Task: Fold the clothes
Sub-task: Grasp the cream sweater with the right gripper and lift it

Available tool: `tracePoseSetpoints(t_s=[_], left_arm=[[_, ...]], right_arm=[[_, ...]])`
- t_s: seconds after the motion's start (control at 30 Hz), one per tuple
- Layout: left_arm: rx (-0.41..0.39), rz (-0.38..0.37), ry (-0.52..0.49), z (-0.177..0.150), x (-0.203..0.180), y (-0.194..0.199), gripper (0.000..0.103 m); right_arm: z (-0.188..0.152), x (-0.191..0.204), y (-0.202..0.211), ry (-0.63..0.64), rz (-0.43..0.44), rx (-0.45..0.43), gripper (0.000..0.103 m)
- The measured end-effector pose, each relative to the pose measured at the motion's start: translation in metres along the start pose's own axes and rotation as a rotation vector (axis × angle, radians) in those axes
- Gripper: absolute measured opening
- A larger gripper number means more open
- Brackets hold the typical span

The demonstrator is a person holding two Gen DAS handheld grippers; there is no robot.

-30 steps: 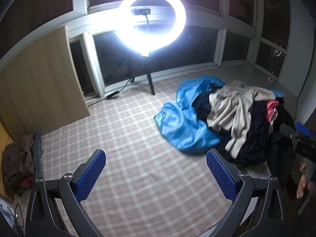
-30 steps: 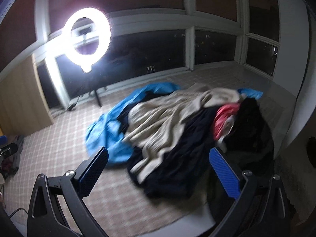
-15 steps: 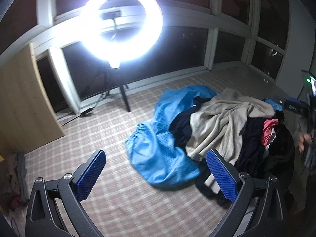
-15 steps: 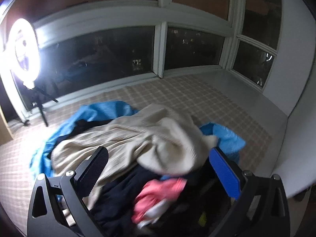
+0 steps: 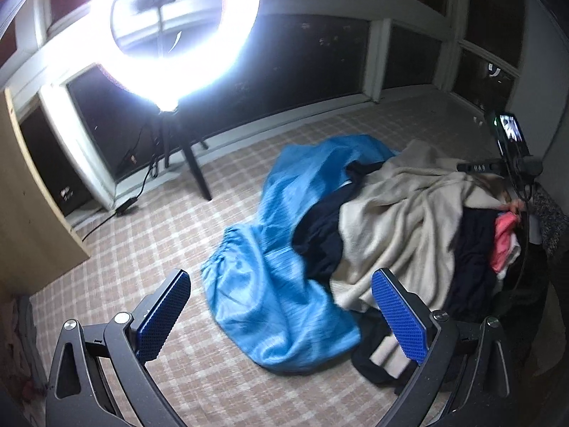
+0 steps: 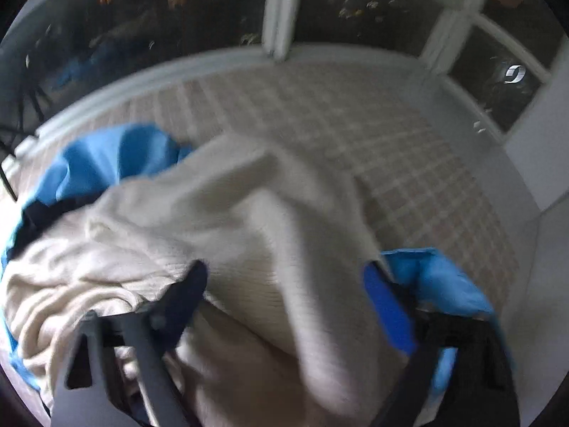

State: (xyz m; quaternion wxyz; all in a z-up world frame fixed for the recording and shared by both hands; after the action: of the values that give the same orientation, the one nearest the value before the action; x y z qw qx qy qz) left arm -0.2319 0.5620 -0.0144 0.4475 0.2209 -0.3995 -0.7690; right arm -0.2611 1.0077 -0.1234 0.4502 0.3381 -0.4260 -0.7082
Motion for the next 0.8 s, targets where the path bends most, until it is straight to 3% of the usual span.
tracePoseSetpoints(t_s=[0.03, 0.07, 0.2, 0.3, 0.37, 0.53, 0.63, 0.7, 0.8], left_arm=[[0.006, 0.005, 0.012, -0.001, 0.006, -0.003, 0.102], [0.01, 0.009, 0.023, -0.003, 0.012, -0.004, 0.102], [0.021, 0.02, 0.063, -0.011, 0.034, -0.006, 0.102], [0.013, 0.026, 0.081, -0.015, 0.047, -0.001, 0.102], [0.0, 0.022, 0.094, -0.019, 0.055, 0.007, 0.102], [-0.039, 0.02, 0.11, -0.033, 0.071, 0.035, 0.102], [-0.05, 0.045, 0.118, -0.044, 0.086, 0.049, 0.102], [-0.057, 0.06, 0.127, -0.051, 0.096, 0.057, 0.102], [-0.065, 0.067, 0.158, -0.061, 0.112, 0.065, 0.102]], right_arm=[[-0.002, 0.002, -0.007, 0.0, 0.033, 0.027, 0.013], [-0.002, 0.002, -0.006, -0.011, 0.055, 0.033, 0.004], [0.003, 0.003, 0.025, -0.045, 0.121, -0.037, 0.004], [0.013, 0.016, 0.078, -0.044, 0.209, -0.14, 0.004], [0.017, 0.03, 0.115, 0.005, 0.194, -0.211, 0.004], [0.008, 0.053, 0.169, -0.011, 0.283, -0.243, 0.004], [-0.006, 0.092, 0.224, 0.048, 0.354, -0.322, 0.003], [-0.022, 0.128, 0.264, 0.093, 0.459, -0.348, 0.003], [-0.073, 0.195, 0.294, 0.222, 0.639, -0.29, 0.004]])
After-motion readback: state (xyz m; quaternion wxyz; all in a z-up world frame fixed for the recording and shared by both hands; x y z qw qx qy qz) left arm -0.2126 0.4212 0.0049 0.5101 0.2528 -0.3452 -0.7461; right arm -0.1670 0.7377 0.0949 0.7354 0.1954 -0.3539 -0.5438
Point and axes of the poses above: each gripper's, at about its wrist camera, not at the fingertips, and y roughly against the way its jaws point, x to its left, z to its top, the point moved 8 cm from there along -y, roughly the way its jaws point, and after that the axes turned 3 degrees about x, right-handed, at the moved point
